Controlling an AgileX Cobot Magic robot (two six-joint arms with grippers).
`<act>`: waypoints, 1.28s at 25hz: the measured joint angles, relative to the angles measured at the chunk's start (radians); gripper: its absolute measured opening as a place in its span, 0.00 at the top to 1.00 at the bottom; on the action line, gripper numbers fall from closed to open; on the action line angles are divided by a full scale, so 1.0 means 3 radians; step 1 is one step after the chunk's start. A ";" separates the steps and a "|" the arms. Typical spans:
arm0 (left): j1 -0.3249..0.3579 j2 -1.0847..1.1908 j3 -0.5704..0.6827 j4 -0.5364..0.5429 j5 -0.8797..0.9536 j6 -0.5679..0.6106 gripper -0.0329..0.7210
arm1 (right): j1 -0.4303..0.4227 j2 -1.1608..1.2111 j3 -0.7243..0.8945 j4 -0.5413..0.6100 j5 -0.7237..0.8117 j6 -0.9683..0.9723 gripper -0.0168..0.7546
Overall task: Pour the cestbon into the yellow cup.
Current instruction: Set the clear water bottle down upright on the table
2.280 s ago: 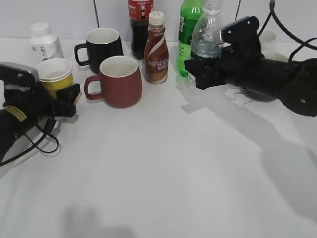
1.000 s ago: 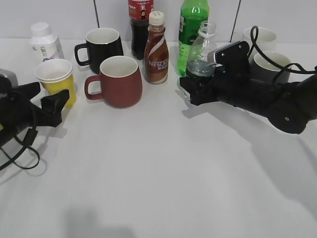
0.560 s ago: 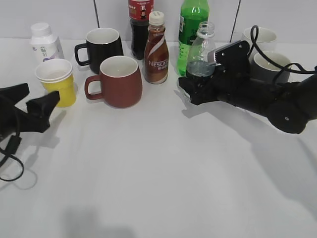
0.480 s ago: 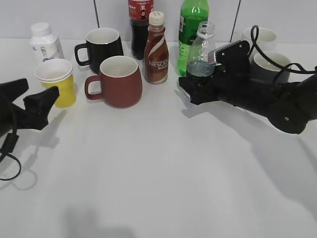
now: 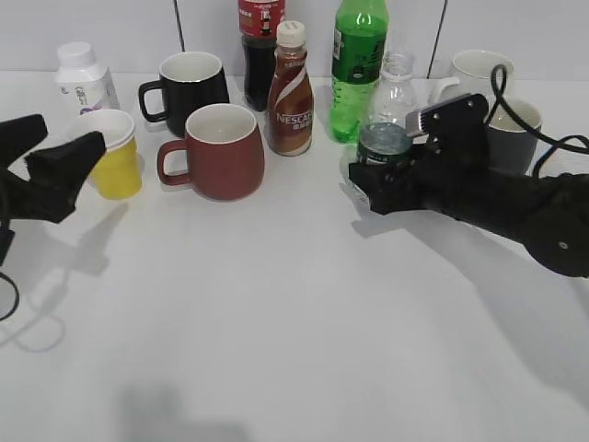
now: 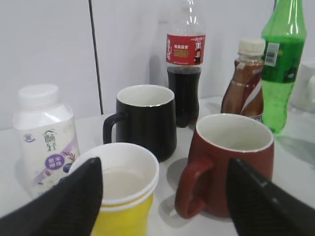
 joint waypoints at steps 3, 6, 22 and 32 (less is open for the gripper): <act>0.0000 -0.0197 0.0000 0.0011 0.0232 -0.0089 0.17 | 0.0000 -0.0082 0.0074 0.0028 0.0075 -0.0002 0.25; 0.0000 -0.0387 0.0001 0.0022 0.0492 -0.0120 0.17 | 0.0000 -0.0107 0.0089 0.0046 0.0105 -0.0002 0.24; 0.0000 -0.0928 -0.0049 0.0088 0.1258 -0.0603 0.20 | 0.0000 -0.0367 -0.0028 -0.0021 0.0853 0.0157 0.12; 0.0000 -0.1191 -0.0490 0.0210 0.2423 -0.0845 0.20 | 0.0000 -0.0599 -0.0028 -0.0657 0.1414 0.1051 0.12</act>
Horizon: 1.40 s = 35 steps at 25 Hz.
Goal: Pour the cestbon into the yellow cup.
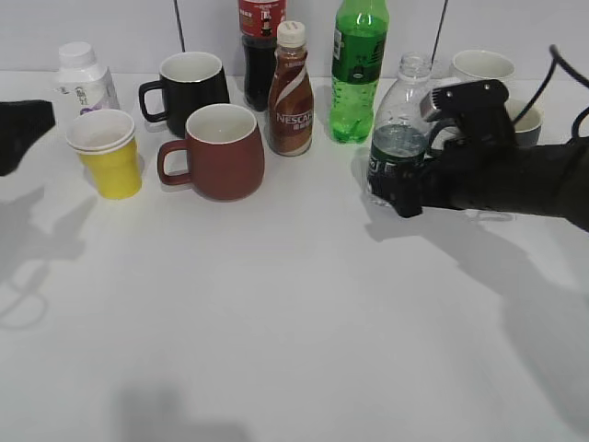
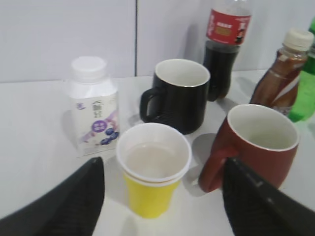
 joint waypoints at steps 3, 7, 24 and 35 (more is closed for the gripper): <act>0.0000 -0.0153 -0.0082 0.0000 0.0380 -0.0010 0.20 | 0.0000 -0.0106 0.0000 -0.0056 0.0307 0.0107 0.12; 0.0000 -0.0363 -0.0204 -0.0102 0.0953 -0.0018 0.20 | 0.0000 -0.0237 0.0000 -0.0136 0.0641 0.0289 0.12; 0.0000 -0.0924 -0.1287 -0.1043 0.4379 0.0286 0.20 | 0.0273 -0.0791 0.0127 -0.0624 0.1443 0.0949 0.30; 0.0000 -0.1577 -0.1369 -0.1163 0.5144 0.0493 0.20 | 0.0469 -0.1286 0.0127 -0.0185 0.2679 0.0393 0.32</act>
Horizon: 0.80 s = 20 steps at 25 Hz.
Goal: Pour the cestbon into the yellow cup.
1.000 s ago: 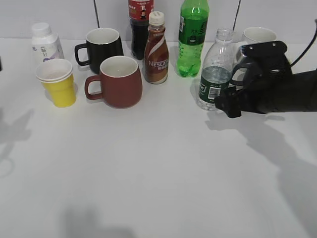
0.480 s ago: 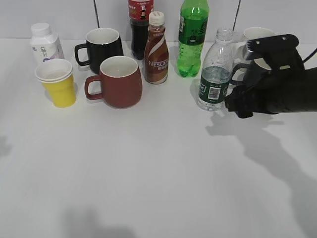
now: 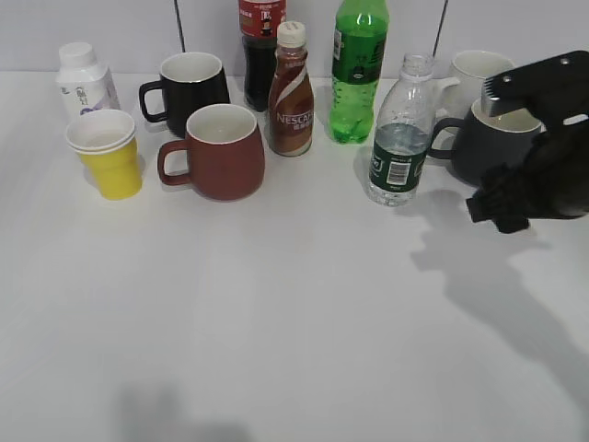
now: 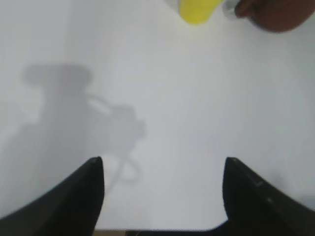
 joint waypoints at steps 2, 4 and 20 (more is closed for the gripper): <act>0.0000 -0.0048 0.0000 0.0000 0.0104 0.0003 0.20 | 0.0000 -0.0140 0.0000 0.0527 0.0156 -0.0521 0.34; 0.0000 -0.0084 0.0000 0.0000 0.0139 0.0007 0.21 | 0.0000 -0.0301 0.0000 0.1237 0.0400 -0.1163 0.38; 0.0000 -0.1645 0.0409 0.0030 0.0152 0.0377 0.22 | 0.0000 -0.2917 0.0077 0.2283 0.2562 -0.2154 0.41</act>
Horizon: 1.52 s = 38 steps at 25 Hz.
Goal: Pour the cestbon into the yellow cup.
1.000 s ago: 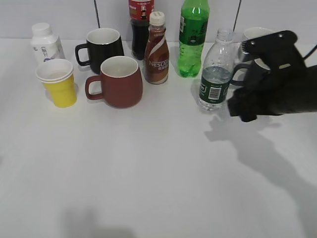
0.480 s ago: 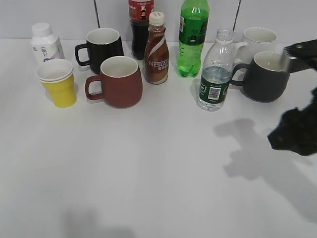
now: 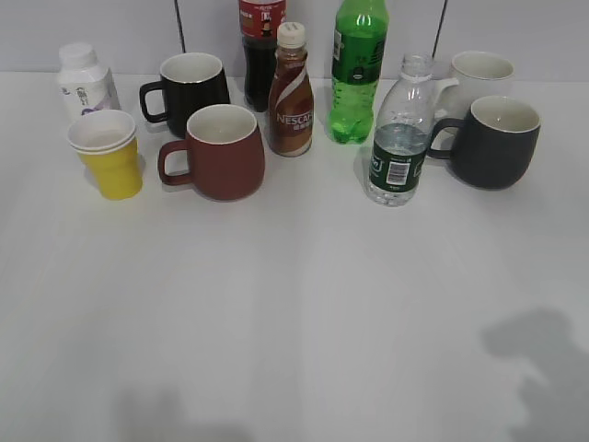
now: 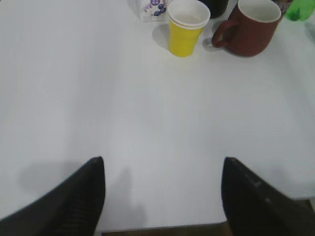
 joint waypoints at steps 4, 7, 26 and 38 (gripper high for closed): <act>0.0000 -0.0383 0.0290 0.0010 0.0014 0.0247 0.22 | 0.0000 -0.0732 0.0173 -0.0186 0.0205 0.0000 0.41; 0.0000 -0.0502 0.0465 0.0006 0.0014 0.0328 0.22 | 0.0000 -0.1187 0.0277 -0.0288 0.0194 0.0000 0.41; 0.0000 -0.0502 0.0680 -0.0192 -0.0492 0.0670 0.24 | 0.0000 -0.1635 0.0685 -0.0191 -0.0196 -0.0235 0.41; 0.0000 -0.0502 0.0680 -0.0193 -0.0492 0.0673 0.30 | -0.0394 -0.1635 0.0685 -0.0183 -0.0203 -0.0239 0.41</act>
